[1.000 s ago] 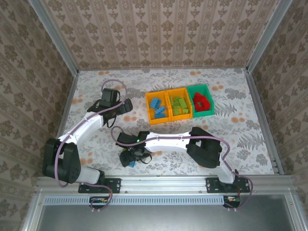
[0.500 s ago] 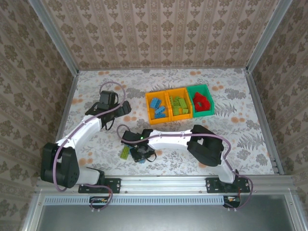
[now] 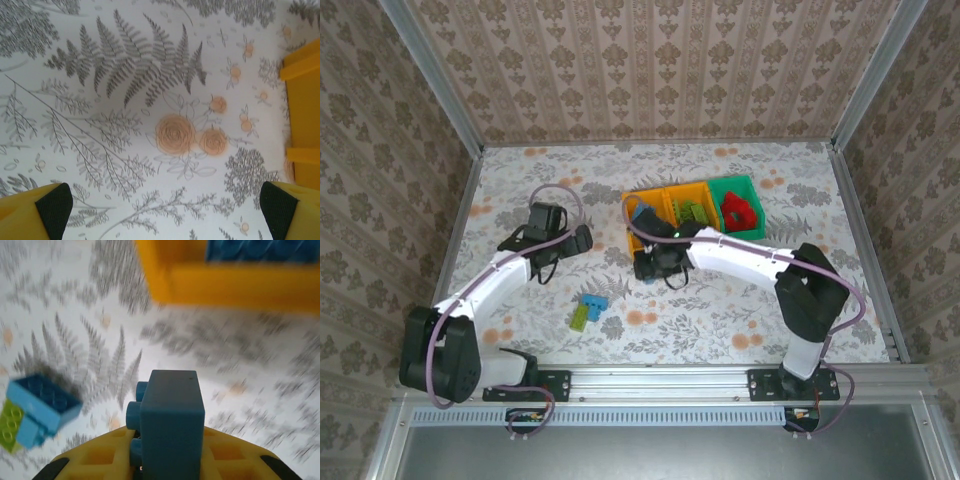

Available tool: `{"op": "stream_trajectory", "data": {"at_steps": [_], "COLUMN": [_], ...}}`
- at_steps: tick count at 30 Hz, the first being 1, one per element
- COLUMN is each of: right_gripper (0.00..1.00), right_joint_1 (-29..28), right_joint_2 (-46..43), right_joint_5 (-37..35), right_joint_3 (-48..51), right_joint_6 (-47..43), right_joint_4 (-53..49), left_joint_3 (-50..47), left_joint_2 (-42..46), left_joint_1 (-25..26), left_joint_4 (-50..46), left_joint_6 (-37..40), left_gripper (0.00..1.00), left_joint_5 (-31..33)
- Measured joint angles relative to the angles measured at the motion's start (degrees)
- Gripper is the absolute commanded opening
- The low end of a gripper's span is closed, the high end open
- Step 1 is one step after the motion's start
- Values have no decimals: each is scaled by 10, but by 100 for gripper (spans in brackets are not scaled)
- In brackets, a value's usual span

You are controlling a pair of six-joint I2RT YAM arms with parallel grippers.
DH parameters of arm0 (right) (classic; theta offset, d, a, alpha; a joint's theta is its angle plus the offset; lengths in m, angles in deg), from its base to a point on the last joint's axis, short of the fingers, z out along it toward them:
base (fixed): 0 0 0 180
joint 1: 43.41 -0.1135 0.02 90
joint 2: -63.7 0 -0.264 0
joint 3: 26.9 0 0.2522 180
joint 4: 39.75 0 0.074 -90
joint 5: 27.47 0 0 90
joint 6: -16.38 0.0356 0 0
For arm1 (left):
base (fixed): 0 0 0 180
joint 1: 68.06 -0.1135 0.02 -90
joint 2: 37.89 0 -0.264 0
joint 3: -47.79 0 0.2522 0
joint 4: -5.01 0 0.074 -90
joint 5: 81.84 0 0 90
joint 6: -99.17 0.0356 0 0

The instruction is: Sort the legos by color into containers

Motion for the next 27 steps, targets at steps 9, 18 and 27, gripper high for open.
{"op": "stream_trajectory", "data": {"at_steps": [9,18,27], "right_gripper": [30,32,48], "right_joint_1": [87,112,115], "right_joint_2": [113,193,196], "right_joint_5": [-40,-67,-71], "right_joint_3": [-200,-261,-267], "right_joint_6": [-82,-114,-122], "right_joint_4": [-12,-26,-27], "left_joint_3": [-27,-56,-56], "left_joint_2": [5,13,13], "left_joint_1": [72,120,136], "left_joint_4": [-54,-92,-109], "left_joint_6": [-22,-48,-57], "left_gripper": [100,100,100], "left_joint_5": [2,5,11]}}
